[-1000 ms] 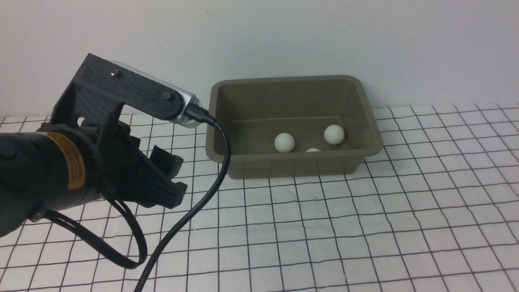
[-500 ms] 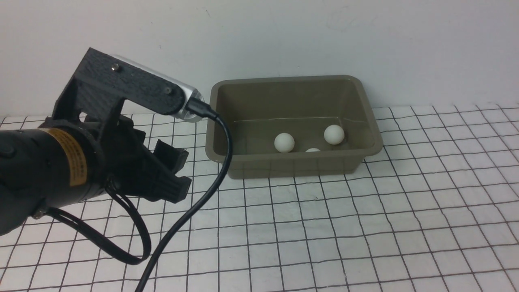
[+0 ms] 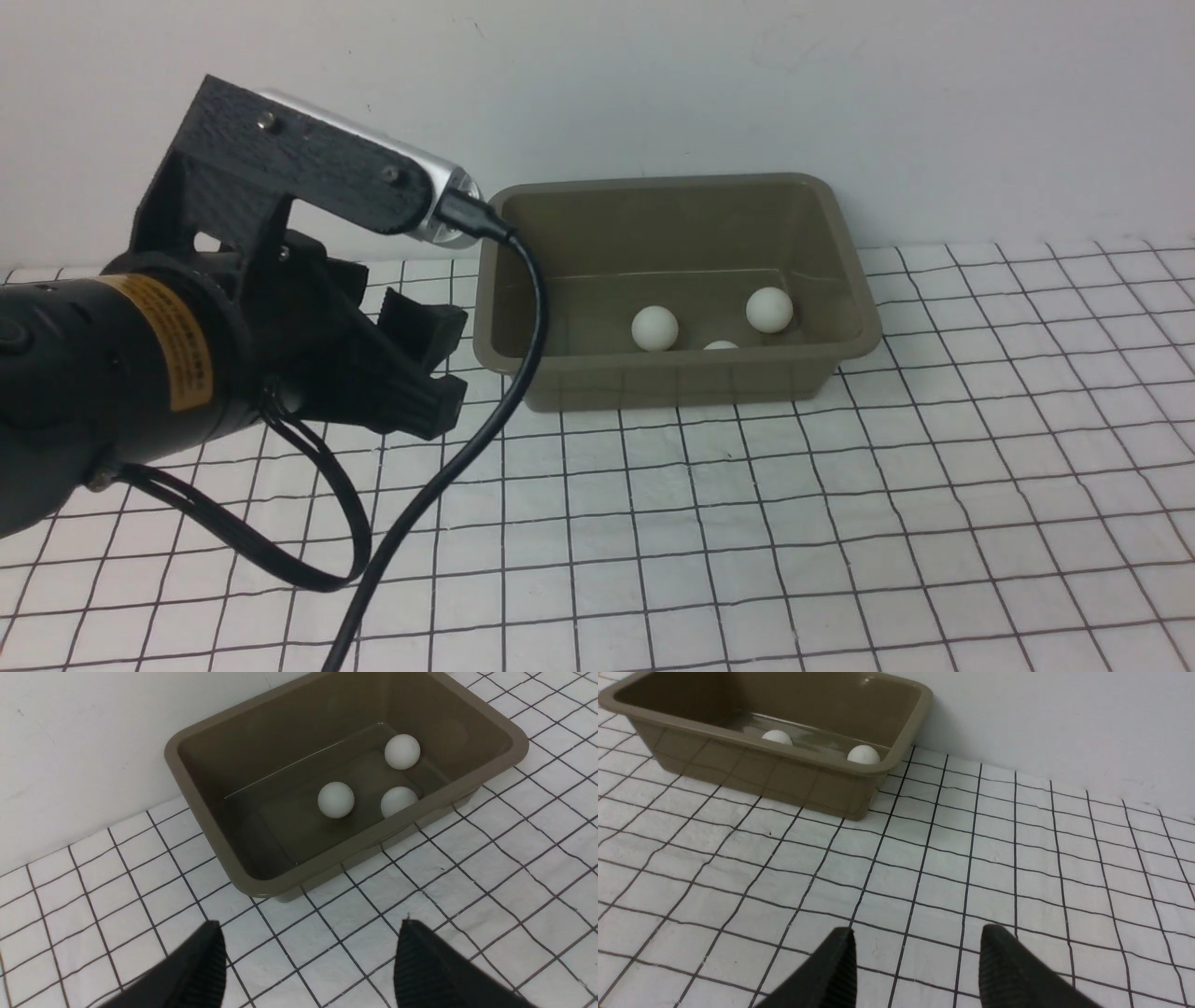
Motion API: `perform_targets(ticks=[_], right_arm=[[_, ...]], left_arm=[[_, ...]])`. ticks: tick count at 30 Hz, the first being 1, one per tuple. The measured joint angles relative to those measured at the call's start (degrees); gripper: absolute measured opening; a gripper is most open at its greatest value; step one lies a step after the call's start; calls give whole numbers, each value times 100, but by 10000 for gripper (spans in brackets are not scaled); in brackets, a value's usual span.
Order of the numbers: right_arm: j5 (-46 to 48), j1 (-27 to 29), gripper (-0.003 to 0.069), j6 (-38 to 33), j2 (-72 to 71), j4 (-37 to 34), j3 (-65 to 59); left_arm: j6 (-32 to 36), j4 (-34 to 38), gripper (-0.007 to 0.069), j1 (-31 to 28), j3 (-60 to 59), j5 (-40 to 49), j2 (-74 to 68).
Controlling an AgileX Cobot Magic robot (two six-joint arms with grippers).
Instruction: Put the table tennis balls into the box on the white checkered tablecloth.
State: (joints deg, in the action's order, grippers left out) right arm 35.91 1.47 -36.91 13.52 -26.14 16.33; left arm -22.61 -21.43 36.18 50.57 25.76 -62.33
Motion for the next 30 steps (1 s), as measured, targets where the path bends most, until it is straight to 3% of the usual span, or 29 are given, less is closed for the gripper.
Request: perform_targets(ticks=[13, 16, 19, 30], right_arm=[[369, 0, 337, 0, 0, 0, 0], [392, 0, 337, 0, 0, 0, 0], [398, 0, 337, 0, 0, 0, 0], [398, 0, 337, 0, 0, 0, 0]], left_arm=[[0, -77, 436, 0, 0, -338, 0], [-63, -607, 436, 0, 0, -900, 82], [-166, -682, 436, -68, 0, -910, 359], [-112, -515, 436, -176, 0, 1273, 2373]])
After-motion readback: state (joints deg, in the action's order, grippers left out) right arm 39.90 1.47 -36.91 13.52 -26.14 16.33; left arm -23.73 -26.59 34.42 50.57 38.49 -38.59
